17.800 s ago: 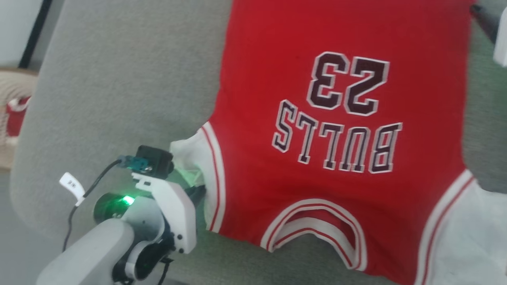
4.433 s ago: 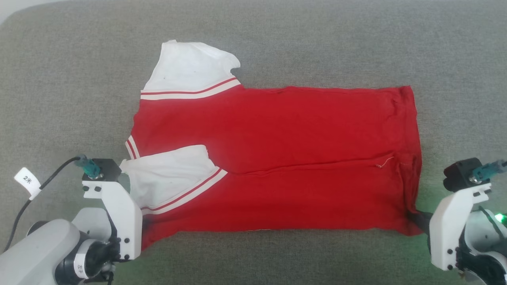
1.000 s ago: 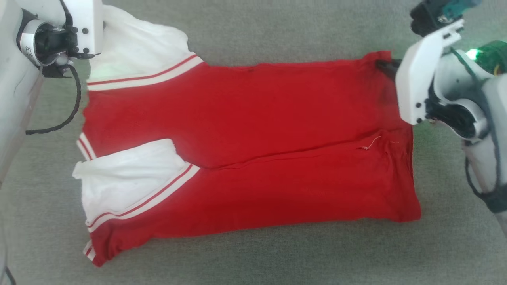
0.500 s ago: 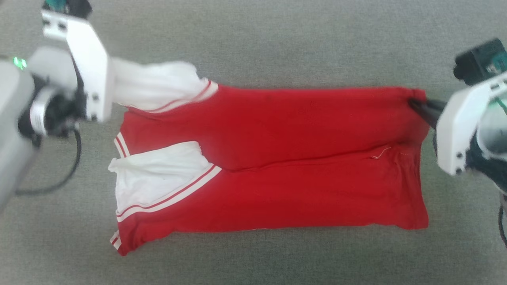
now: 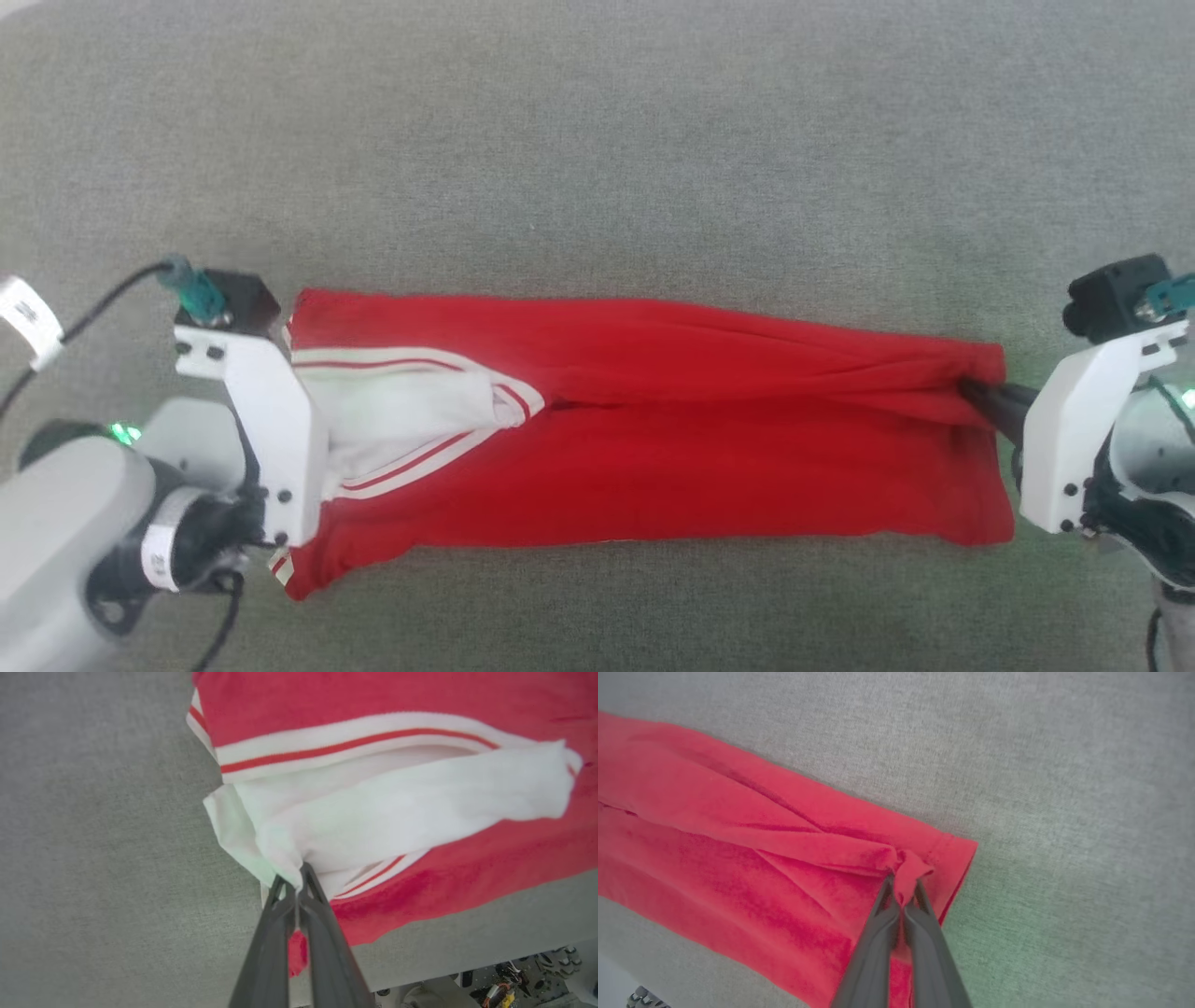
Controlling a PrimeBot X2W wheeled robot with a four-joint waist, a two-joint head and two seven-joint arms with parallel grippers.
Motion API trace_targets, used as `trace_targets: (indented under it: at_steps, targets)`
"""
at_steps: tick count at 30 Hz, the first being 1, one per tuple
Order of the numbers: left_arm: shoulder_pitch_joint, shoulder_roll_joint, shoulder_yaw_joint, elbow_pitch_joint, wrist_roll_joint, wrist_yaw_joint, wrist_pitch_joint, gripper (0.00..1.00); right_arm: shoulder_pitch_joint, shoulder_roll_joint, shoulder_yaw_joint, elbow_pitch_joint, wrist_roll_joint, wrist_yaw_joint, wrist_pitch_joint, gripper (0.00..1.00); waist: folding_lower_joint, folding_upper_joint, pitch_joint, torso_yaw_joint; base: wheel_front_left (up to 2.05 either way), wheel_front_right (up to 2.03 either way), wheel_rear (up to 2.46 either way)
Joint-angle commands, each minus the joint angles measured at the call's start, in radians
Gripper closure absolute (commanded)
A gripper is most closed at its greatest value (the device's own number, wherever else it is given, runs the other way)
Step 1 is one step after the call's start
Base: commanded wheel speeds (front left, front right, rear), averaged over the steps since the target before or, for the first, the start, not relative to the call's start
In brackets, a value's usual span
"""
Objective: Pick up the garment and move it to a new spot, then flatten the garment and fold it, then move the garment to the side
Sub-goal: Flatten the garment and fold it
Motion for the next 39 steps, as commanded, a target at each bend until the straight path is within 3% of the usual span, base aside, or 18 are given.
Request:
trace_targets:
  at_steps: [1, 3, 4, 5, 6, 7, 20, 31, 39]
  targets:
    - [0.027, -0.013, 0.003, 0.022, -0.019, 0.001, -0.013, 1.00, 0.009, 0.009, -0.004, 0.023, -0.004, 0.000, -0.014, 1.00, 0.0000, 0.0000, -0.004, -0.001, 0.00, 0.00, 0.00]
    - [0.040, -0.033, 0.003, 0.054, -0.024, -0.025, -0.042, 1.00, 0.003, 0.016, 0.003, 0.055, 0.000, 0.000, -0.028, 1.00, 0.0000, 0.0000, -0.011, -0.002, 0.00, 0.00, 0.00]
    - [0.052, -0.049, 0.011, 0.077, -0.043, -0.031, -0.055, 1.00, -0.004, 0.013, 0.008, 0.071, -0.010, 0.000, -0.040, 0.87, 0.0000, 0.0000, -0.015, -0.002, 0.00, 0.00, 0.00]
    - [0.060, -0.053, 0.013, 0.096, -0.046, -0.035, -0.064, 0.84, -0.008, 0.014, 0.012, 0.084, -0.012, 0.000, -0.049, 0.65, 0.0000, 0.0000, -0.019, -0.004, 0.00, 0.00, 0.00]
    - [0.059, -0.055, 0.011, 0.115, -0.029, -0.047, -0.081, 0.44, -0.013, 0.018, 0.017, 0.097, -0.011, 0.000, -0.058, 0.10, 0.0000, 0.0000, -0.026, -0.005, 0.00, 0.00, 0.00]
    - [0.058, -0.066, 0.022, 0.130, -0.033, -0.050, -0.100, 0.00, -0.019, 0.019, 0.023, 0.106, -0.010, 0.000, -0.063, 0.00, 0.0000, 0.0000, -0.032, -0.005, 0.00, 0.00, 0.00]
    - [0.133, -0.080, 0.090, 0.148, -0.030, -0.096, -0.302, 0.00, 0.026, 0.003, -0.012, 0.092, -0.003, 0.000, -0.113, 0.00, 0.0000, 0.0000, -0.134, -0.004, 0.00, 0.00, 0.00]
    - [0.291, -0.100, 0.207, 0.171, 0.031, -0.153, -0.737, 0.00, 0.077, 0.039, -0.081, 0.108, -0.019, 0.000, -0.119, 0.00, 0.0000, 0.0000, -0.172, 0.014, 0.00, 0.00, 0.00]
    - [0.396, -0.151, 0.280, 0.236, 0.058, -0.183, -1.017, 0.00, 0.075, 0.045, -0.110, 0.171, -0.022, 0.000, -0.092, 0.00, 0.0000, 0.0000, -0.158, 0.056, 0.00, 0.00, 0.00]
